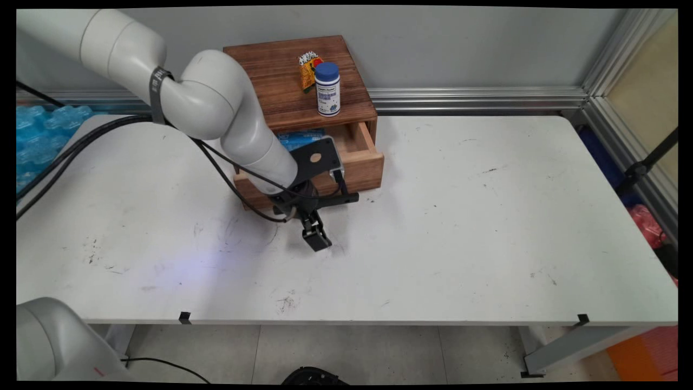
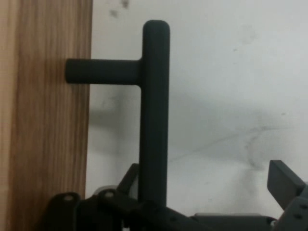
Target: Open the drawer
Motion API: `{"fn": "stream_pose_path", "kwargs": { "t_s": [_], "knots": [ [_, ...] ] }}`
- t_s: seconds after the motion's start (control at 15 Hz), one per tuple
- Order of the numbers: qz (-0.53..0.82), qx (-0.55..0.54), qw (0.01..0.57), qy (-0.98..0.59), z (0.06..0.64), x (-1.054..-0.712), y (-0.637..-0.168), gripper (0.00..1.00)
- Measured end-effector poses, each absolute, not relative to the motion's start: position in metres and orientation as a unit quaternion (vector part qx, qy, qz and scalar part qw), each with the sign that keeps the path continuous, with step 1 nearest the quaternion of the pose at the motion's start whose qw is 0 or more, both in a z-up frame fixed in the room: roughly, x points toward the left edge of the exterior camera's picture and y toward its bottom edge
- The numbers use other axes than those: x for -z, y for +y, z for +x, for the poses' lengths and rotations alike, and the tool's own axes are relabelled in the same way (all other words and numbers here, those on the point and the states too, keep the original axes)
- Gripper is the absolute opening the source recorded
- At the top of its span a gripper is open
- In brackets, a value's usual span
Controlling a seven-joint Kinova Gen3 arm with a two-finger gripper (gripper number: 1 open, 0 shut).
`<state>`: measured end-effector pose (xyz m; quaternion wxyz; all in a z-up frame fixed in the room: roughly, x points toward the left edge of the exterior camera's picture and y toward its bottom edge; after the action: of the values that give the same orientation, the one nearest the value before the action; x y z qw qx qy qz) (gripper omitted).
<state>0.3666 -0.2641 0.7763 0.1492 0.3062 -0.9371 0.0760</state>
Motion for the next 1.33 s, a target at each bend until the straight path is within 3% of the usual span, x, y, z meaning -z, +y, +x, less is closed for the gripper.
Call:
{"fn": "stream_pose_path", "kwargs": {
  "t_s": [1.33],
  "knots": [
    [0.302,-0.04,0.165,-0.938,0.32,-0.784,-0.207,1.0]
  ]
}}
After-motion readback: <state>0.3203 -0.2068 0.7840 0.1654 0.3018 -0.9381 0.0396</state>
